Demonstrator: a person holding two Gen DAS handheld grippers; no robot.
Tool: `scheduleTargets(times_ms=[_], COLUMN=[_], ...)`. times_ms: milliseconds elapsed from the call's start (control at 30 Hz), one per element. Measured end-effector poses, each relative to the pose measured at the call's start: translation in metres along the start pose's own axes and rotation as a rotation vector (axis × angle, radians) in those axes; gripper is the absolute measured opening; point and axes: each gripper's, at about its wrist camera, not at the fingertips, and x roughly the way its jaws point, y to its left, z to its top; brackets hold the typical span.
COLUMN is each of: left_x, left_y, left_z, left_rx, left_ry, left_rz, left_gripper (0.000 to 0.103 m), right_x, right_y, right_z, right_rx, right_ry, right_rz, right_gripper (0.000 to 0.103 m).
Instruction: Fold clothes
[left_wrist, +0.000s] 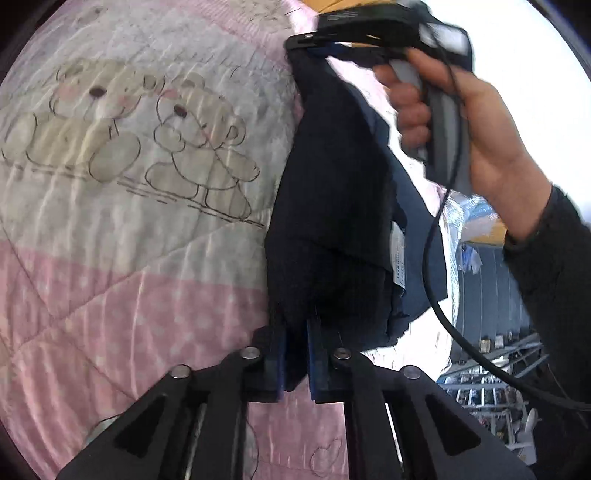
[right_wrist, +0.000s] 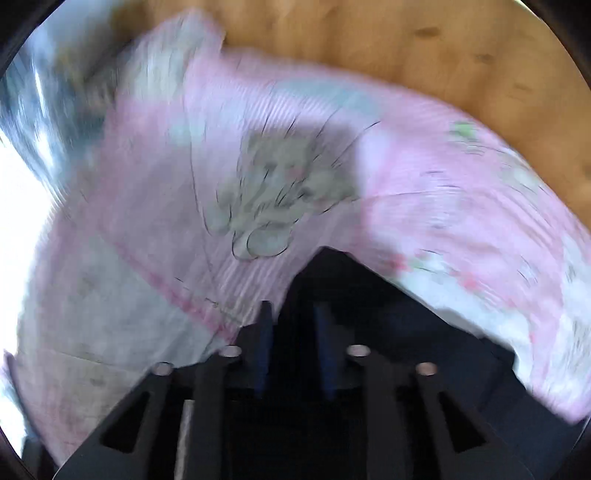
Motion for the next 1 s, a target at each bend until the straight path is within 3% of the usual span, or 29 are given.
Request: scheduleTargets(times_ms=[67, 133, 200, 233, 267, 367, 467, 533, 567, 600, 667, 800, 933, 1000], left_x=[-0.017, -0.040, -0.054, -0.055, -0.056, -0.009, 0.031, 0.069, 0.087, 0.099, 0.095, 0.076, 0.089, 0.086], left_y=[-0.005, -0.008, -0.018, -0.026, -0.033, -0.072, -0.087, -0.082, -0.074, -0.064, -0.055, -0.064, -0.062, -0.069], left_z=[-0.003, -0.006, 0.004, 0.013, 0.023, 0.065, 0.113, 0.141, 0.154, 0.164, 0.179, 0.165, 0.144, 0.137], left_rx=[0.057, 0.105, 0.149, 0.172, 0.194, 0.296, 0.399, 0.424, 0.406, 0.364, 0.260, 0.242, 0.246, 0.237], left_ry=[-0.009, -0.032, -0.065, -0.078, -0.091, -0.081, -0.029, 0.020, 0.048, 0.066, 0.047, 0.003, 0.041, 0.019], left_rz=[0.015, 0.040, 0.034, 0.012, -0.010, -0.002, 0.019, 0.110, 0.188, 0.244, 0.210, 0.167, 0.265, 0.276], left_gripper=[0.018, 0.018, 0.018, 0.018, 0.019, 0.019, 0.019, 0.020, 0.020, 0.012, 0.013, 0.021, 0.023, 0.023], right_x=[-0.065, -0.123, -0.146, -0.151, -0.149, -0.127, -0.082, -0.051, -0.035, -0.032, -0.036, -0.025, -0.017, -0.044], right_y=[-0.026, -0.053, -0.062, -0.063, -0.062, -0.053, -0.029, -0.024, -0.028, -0.032, -0.035, -0.042, -0.060, -0.082], right_z=[-0.019, -0.055, -0.089, -0.105, -0.119, -0.157, -0.190, -0.206, -0.210, -0.212, -0.207, -0.196, -0.193, -0.208], right_rx=[0.113, 0.218, 0.249, 0.255, 0.253, 0.256, 0.234, 0.205, 0.198, 0.196, 0.200, 0.186, 0.186, 0.216], right_ry=[-0.124, -0.210, -0.206, -0.196, -0.186, -0.152, -0.099, -0.045, -0.029, -0.042, -0.047, -0.061, -0.064, -0.123], right_rz=[0.025, -0.012, -0.051, -0.067, -0.069, -0.031, -0.050, -0.109, -0.128, -0.128, -0.120, -0.105, -0.033, -0.026], right_gripper=[0.038, 0.038, 0.037, 0.031, 0.027, 0.026, 0.026, 0.026, 0.025, 0.025, 0.025, 0.026, 0.028, 0.028])
